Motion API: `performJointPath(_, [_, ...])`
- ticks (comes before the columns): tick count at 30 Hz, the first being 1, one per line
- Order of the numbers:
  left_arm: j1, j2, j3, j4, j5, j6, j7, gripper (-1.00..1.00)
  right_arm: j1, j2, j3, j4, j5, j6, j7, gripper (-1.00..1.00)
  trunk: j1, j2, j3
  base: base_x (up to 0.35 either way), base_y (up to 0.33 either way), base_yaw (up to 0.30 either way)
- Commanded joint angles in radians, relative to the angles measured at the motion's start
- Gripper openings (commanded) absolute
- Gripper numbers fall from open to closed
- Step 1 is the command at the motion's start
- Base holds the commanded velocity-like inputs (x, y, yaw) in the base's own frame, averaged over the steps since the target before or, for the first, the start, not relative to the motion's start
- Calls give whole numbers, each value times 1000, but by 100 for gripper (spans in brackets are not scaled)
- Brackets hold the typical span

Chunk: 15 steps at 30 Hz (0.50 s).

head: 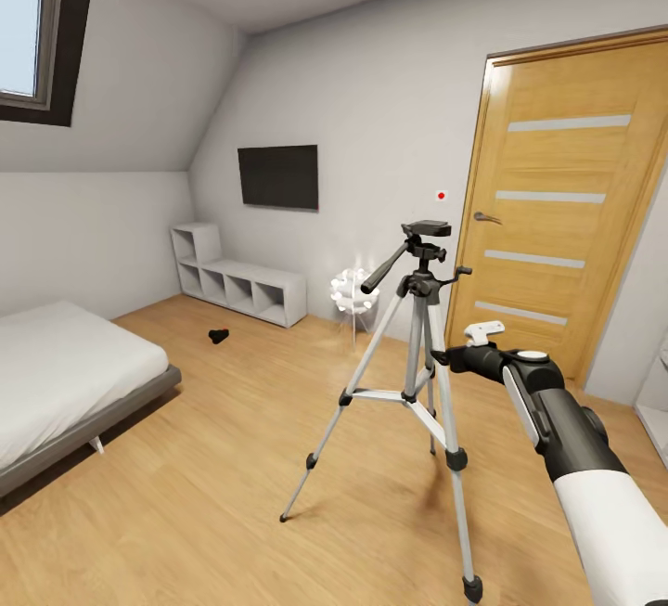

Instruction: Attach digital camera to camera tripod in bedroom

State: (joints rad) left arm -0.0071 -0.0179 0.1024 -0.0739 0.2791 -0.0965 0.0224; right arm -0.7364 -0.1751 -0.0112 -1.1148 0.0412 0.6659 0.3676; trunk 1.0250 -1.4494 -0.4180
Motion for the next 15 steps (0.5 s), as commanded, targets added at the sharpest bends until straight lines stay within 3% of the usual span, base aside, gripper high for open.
performJointPath(1, [-1, -1, 8, 0, -1, -3, 1, 100, -1, 0, -1, 5, 4, 4, 5, 100, 0, -1, -1, 0, 0, 0])
performJointPath(7, [-1, -1, 8, 0, -1, -3, 2, 100, 0, -9, -27, 39, 8, -10, 3, 100, 0, -1, -1, 0, 0, 0])
performJointPath(15, [-1, -1, 9, 0, -1, -3, 3, 100, 0, -53, -72, 83, 14, -13, 6, 100, 0, -1, -1, 0, 0, 0])
